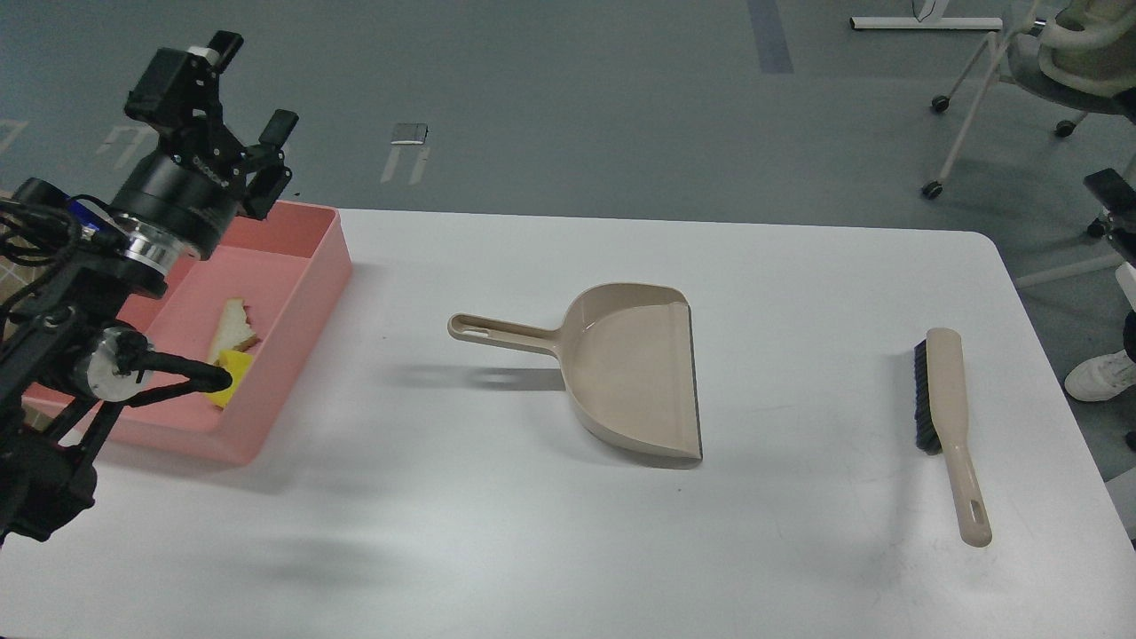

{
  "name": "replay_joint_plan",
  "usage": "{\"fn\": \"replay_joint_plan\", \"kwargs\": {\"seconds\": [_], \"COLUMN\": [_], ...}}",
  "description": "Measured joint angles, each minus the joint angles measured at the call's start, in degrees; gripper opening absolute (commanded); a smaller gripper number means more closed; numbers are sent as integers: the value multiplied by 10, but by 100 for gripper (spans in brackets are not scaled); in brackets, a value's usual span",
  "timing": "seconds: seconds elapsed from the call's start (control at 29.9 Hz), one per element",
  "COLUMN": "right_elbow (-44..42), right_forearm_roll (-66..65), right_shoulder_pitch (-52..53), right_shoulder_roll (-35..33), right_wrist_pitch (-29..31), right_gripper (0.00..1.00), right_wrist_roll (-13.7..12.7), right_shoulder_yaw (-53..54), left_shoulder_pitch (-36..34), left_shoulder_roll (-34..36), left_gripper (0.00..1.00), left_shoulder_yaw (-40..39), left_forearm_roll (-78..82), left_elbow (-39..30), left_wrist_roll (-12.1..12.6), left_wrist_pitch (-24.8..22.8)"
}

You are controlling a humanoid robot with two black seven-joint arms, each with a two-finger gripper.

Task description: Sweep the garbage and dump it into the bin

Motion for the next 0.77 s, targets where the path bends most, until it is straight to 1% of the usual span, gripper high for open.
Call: {"fn": "replay_joint_plan", "kwargs": {"seconds": [0.07, 0.2, 0.3, 0.4, 0.54, 0.7, 0.77], "right_elbow": [0, -16, -70, -124, -144, -154, -157], "right_forearm_roll": [6, 14, 41, 93, 160, 187, 189], "right_shoulder_pitch": [7, 32, 63, 99, 111, 114, 115], "right_shoulder_roll": [45, 113, 158, 173, 176, 182, 188], "right_wrist_pitch": [-16, -39, -43, -46, -54, -56, -56], "right_gripper": [100, 100, 100, 100, 100, 100, 100], "right_wrist_roll": [0, 0, 0, 0, 0, 1, 2], "right_shoulder_yaw": [0, -1, -2, -2, -3, -6, -6], "left_shoulder_pitch": [0, 0, 0, 1, 5, -8, -20], "left_shoulder_roll": [0, 0, 0, 0, -3, -10, -21], "left_gripper": [98, 98, 98, 98, 98, 98, 98], "left_shoulder_yaw": [-5, -23, -43, -58, -63, -55, -52], "left_forearm_roll": [-29, -92, -128, -148, -169, -178, -178], "left_elbow": [16, 44, 60, 78, 121, 166, 173], "left_wrist_roll": [0, 0, 0, 0, 2, 4, 12], "left_wrist_pitch": [-6, -10, -17, -41, -83, -94, -94]}}
